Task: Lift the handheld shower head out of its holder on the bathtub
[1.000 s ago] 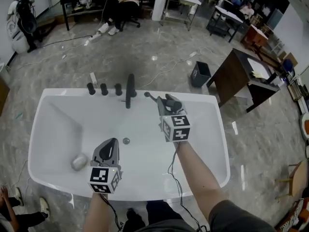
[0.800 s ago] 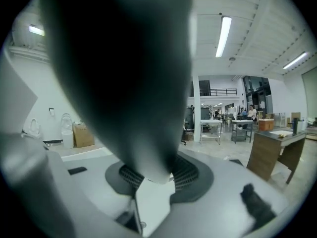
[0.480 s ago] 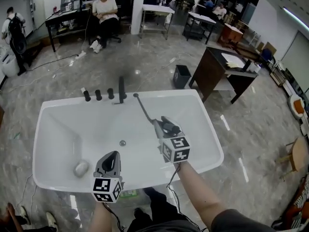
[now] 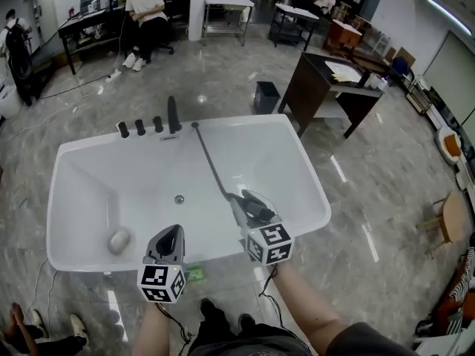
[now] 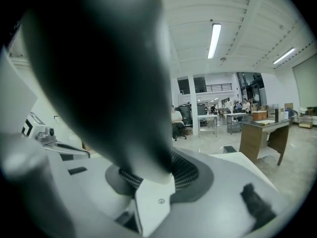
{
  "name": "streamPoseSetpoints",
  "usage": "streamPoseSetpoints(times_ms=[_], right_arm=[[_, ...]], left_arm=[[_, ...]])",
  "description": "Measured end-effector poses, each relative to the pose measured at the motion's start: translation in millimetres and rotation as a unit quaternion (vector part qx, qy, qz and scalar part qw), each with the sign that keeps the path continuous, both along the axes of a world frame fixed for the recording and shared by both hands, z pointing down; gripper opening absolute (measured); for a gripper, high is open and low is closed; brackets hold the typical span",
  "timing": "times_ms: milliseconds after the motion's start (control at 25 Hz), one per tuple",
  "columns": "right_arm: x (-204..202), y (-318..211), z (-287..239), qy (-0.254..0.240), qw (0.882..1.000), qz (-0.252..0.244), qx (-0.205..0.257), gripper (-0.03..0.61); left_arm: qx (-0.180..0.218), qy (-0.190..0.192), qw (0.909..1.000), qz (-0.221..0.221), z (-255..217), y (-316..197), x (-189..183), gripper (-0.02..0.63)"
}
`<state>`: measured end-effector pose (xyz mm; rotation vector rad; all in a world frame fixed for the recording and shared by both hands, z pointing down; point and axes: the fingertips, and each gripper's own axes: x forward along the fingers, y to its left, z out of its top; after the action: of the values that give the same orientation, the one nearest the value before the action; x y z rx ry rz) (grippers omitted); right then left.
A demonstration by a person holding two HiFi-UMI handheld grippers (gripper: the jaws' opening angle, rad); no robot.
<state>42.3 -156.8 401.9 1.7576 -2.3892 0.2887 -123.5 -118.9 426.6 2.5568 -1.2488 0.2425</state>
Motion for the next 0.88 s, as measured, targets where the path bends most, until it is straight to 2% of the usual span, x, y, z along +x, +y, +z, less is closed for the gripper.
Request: streamPoseSetpoints(times_ms=[200, 600, 880], right_arm=[[6.5, 55.7, -4.6, 0.013, 1.0, -0.024, 0.005, 0.132], [29.1, 159.8, -9.8, -0.001, 0.999, -0.042, 0.003, 0.132], [38.5, 206.6, -9.8, -0.007, 0.999, -0.043, -0.002, 0.132]], left_arm=[[0.006, -0.007, 0.9999, -0.007, -8.0, 46.0, 18.8, 0.015], [0.016, -0.01, 0.9996, -0.023, -24.0, 146.4, 45.6, 0.015], [0.012, -0.013, 0.9995, -0.026, -25.8, 200.5, 55.9, 0.015]])
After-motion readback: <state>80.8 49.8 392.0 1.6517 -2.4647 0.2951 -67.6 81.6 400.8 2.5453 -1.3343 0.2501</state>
